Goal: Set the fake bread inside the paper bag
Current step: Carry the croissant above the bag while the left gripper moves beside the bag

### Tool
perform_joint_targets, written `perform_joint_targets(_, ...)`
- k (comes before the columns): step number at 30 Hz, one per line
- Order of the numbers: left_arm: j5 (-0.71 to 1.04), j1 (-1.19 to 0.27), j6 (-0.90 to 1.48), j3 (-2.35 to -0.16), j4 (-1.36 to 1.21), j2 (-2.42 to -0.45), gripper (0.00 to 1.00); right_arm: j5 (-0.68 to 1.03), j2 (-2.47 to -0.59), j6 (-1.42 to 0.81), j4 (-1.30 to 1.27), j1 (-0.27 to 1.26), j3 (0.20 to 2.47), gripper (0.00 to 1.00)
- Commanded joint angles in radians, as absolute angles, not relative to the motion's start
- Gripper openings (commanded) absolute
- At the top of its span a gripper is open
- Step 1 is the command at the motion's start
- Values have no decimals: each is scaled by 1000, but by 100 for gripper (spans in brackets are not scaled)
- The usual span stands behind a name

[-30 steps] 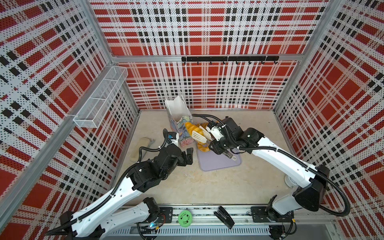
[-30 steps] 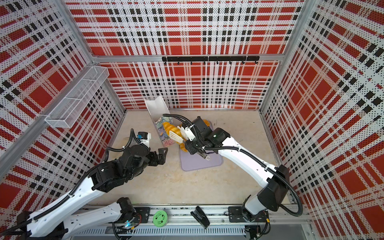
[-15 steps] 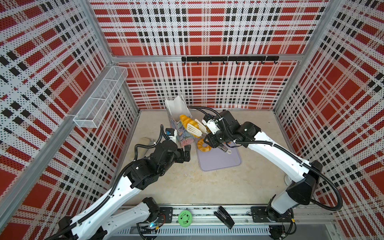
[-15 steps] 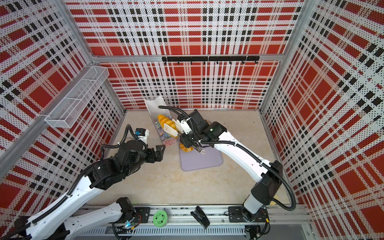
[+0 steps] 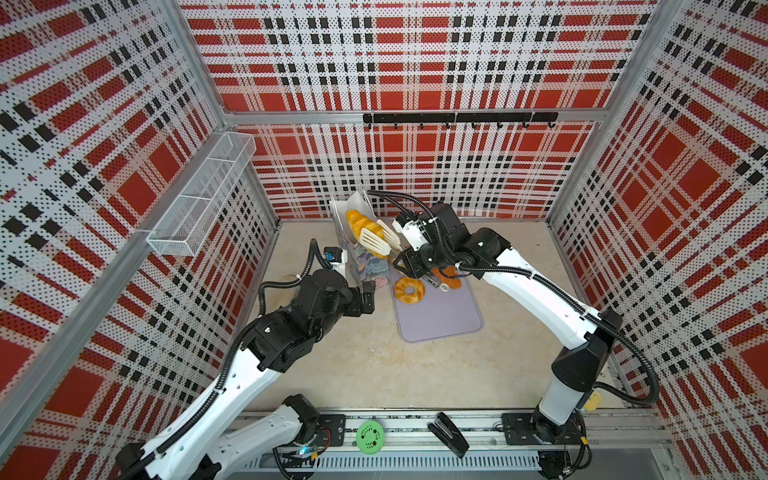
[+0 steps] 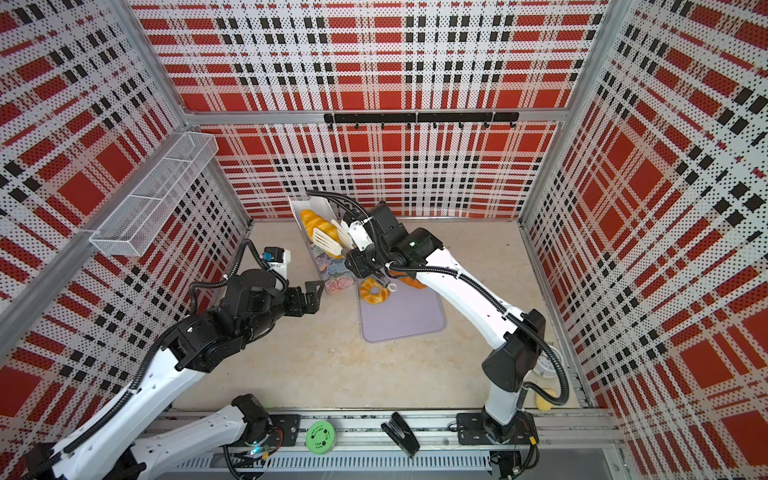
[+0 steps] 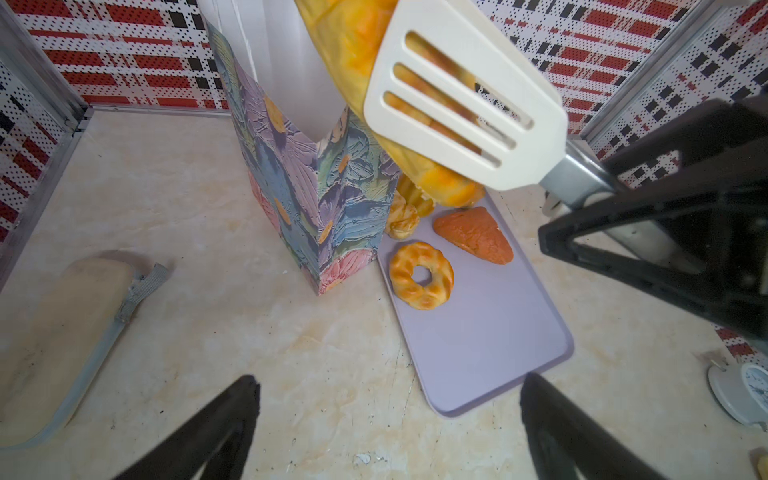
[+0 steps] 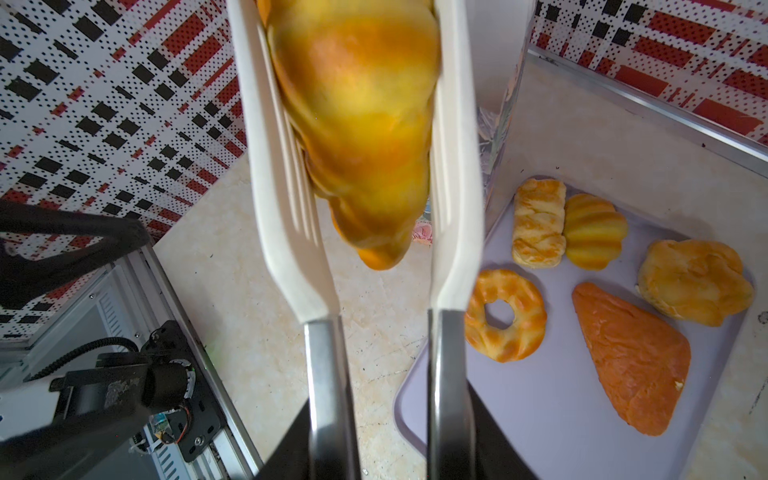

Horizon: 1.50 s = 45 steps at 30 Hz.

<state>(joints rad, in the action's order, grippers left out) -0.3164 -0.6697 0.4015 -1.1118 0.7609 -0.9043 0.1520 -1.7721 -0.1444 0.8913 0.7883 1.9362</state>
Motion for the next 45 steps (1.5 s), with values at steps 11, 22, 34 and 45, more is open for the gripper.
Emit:
perform_joint_targets(11,-199,-510,342,-1176,758,-927,99,186,-1892,-166,826,761,2139,43)
perform_joint_targets(22,-148,-454,343,-1189,765,-951,99,196,-1987,-218,773,743,2259,44)
perform_joint_targets(34,-126,-444,353,-1166,756,-953,99,184,-2065,-234,732,737,2336,45)
perform_joint_targets(45,-108,-443,376,-1127,746,-939,99,166,-2132,-223,715,735,2374,49)
